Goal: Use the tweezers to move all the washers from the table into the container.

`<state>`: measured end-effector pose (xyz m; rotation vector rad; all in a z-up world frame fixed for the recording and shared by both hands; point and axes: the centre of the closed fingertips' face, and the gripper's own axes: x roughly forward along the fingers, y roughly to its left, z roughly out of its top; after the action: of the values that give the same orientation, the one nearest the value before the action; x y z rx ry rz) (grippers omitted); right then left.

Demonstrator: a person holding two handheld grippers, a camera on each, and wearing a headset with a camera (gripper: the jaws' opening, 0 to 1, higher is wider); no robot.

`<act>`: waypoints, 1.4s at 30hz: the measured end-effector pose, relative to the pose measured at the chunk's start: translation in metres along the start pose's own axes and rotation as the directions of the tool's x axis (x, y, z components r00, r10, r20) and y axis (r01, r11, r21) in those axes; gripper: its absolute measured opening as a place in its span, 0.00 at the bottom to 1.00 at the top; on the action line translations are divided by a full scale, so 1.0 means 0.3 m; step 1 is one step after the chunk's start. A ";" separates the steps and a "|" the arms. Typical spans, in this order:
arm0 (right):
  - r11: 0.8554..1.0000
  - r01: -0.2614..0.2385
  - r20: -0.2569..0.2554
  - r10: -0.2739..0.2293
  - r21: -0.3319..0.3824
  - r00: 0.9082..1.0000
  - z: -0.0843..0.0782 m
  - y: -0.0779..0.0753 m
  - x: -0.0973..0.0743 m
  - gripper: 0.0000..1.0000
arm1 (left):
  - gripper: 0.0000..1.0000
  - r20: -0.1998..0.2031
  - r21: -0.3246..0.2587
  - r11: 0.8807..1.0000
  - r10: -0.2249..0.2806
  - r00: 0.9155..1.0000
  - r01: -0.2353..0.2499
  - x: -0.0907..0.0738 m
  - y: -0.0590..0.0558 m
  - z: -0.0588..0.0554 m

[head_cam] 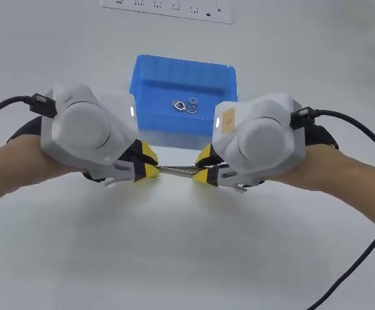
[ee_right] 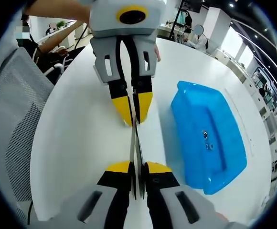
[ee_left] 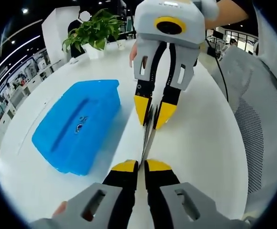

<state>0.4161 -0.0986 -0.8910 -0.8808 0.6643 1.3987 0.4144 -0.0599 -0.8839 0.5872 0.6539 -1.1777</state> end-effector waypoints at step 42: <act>0.840 0.217 0.376 -0.434 0.498 0.819 0.032 0.251 -0.500 0.90 | 0.88 0.315 -0.269 0.951 0.233 0.920 -0.149 -0.477 -0.305 0.157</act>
<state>0.3274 -0.1754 -0.7703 -0.2497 0.3866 1.0239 0.2992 -0.0280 -0.7544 0.2237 0.4191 -0.9661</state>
